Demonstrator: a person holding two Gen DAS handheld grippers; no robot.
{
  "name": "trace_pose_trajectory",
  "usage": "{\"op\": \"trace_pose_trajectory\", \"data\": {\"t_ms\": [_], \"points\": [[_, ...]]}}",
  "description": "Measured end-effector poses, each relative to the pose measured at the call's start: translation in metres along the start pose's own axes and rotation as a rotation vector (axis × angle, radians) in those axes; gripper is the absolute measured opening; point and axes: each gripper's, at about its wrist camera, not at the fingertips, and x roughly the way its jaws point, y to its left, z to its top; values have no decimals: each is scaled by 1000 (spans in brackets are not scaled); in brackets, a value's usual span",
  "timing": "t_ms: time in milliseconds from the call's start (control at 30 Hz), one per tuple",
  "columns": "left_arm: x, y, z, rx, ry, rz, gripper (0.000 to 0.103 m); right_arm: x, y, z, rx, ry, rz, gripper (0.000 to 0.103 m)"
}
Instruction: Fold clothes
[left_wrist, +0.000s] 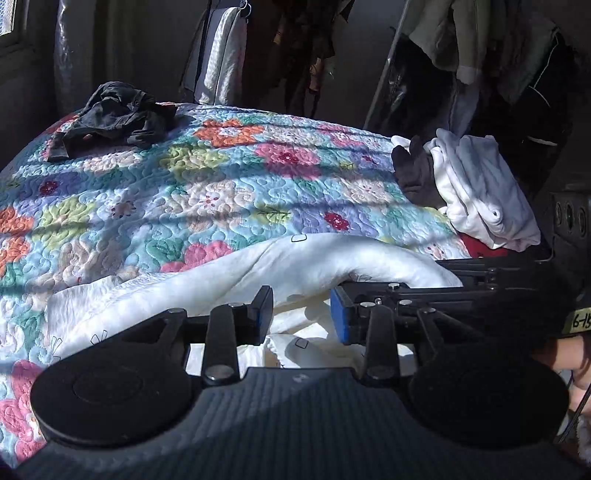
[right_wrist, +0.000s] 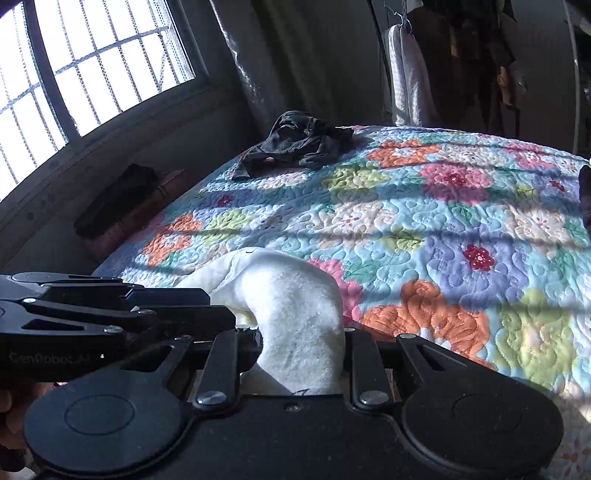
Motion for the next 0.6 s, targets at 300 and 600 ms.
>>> {"op": "trace_pose_trajectory", "data": {"t_ms": [300, 600], "points": [[-25, 56, -44, -69, -32, 185, 61, 7, -43, -13, -89, -24, -216, 24], [-13, 109, -62, -322, -21, 199, 64, 8, -66, -10, -49, -46, -303, 27]]}}
